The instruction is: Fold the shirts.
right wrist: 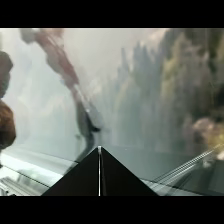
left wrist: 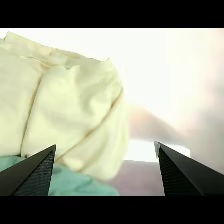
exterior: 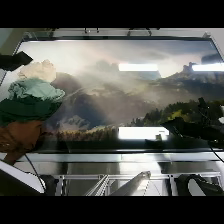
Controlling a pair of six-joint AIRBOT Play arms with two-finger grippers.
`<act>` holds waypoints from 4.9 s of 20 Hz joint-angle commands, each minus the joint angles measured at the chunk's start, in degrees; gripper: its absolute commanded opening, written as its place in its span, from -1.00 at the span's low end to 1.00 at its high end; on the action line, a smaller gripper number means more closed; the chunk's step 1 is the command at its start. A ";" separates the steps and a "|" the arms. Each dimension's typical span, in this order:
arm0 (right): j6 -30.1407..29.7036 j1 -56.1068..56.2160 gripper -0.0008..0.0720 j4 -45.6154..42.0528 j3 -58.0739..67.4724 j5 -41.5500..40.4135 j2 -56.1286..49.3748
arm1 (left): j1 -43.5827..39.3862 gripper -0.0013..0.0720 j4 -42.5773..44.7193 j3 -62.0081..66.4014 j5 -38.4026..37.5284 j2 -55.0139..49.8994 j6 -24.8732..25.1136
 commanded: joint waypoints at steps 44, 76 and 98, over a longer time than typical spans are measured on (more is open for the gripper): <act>-10.16 31.12 0.40 15.93 30.29 -14.47 -45.46 | -14.56 -0.03 -9.88 -18.14 -16.94 6.05 -5.25; -13.03 33.44 0.79 10.14 51.36 -7.80 -61.42 | -17.00 0.96 -19.96 -6.97 -27.04 -9.44 -1.84; -13.53 20.28 -0.95 16.92 58.10 12.55 -46.45 | -17.22 -0.91 -26.93 -7.02 -32.33 0.63 1.53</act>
